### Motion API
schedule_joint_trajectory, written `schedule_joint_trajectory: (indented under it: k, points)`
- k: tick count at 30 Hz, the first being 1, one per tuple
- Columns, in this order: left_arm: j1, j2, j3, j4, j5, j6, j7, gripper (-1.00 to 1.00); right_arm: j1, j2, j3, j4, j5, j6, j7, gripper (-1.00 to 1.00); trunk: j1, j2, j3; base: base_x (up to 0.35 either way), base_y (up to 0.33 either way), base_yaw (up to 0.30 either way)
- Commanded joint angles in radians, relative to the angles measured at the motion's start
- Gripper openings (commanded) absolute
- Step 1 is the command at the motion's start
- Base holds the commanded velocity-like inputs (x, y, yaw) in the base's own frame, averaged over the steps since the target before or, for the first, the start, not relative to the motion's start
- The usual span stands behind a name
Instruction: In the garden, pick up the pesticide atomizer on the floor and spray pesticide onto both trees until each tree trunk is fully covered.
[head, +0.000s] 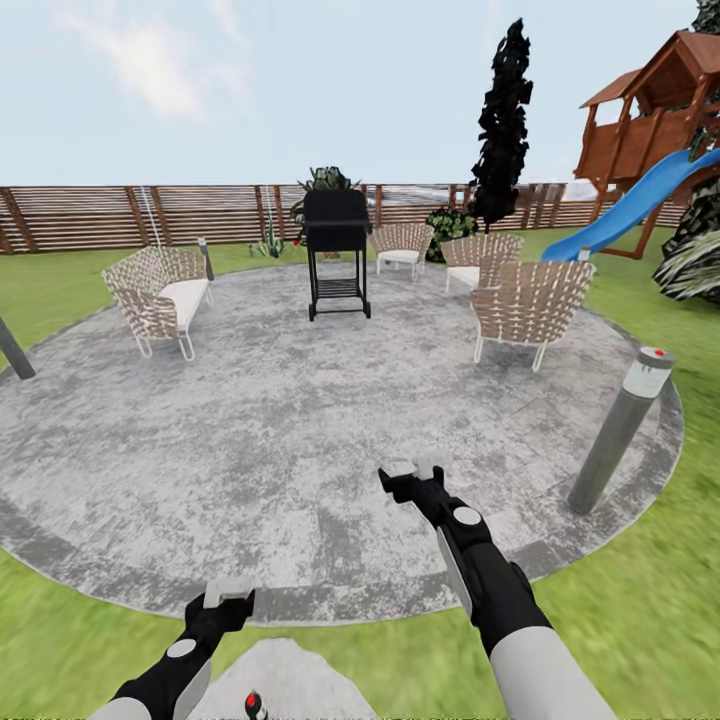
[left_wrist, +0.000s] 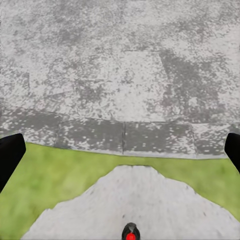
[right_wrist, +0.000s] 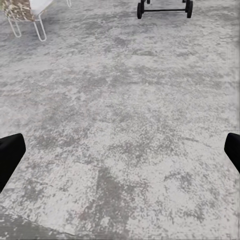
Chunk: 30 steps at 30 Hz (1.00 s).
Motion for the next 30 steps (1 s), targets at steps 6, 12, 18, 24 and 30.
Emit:
schedule_joint_trajectory:
  k: [6,12,18,24,30]
  points:
    - [-0.014,-0.004,-0.002,-0.038,0.001,0.005,0.006,1.0,0.0,0.0,-0.003,-0.035,0.01,0.006,0.004,1.0,0.023,-0.043,-0.029,0.0,0.0,0.0]
    - [-0.016,-0.005,0.001,-0.037,0.001,0.004,0.019,1.0,0.0,0.0,-0.005,-0.086,0.01,0.008,0.004,1.0,0.046,-0.085,-0.057,0.0,0.0,0.022]
    - [-0.004,0.003,0.001,-0.035,-0.001,0.001,0.02,1.0,0.0,0.0,-0.004,-0.086,0.01,0.008,0.004,1.0,0.069,-0.127,-0.085,0.0,0.0,0.071]
    - [-0.003,0.002,0.001,-0.035,0.001,0.001,0.02,1.0,0.0,0.0,-0.004,-0.085,0.01,0.008,0.004,1.0,0.092,-0.169,-0.113,0.0,0.0,0.082]
    - [-0.004,0.001,0.0,-0.035,0.001,0.001,0.02,1.0,0.0,0.0,-0.004,-0.084,0.01,0.01,0.004,1.0,0.115,-0.211,-0.142,0.0,0.0,0.036]
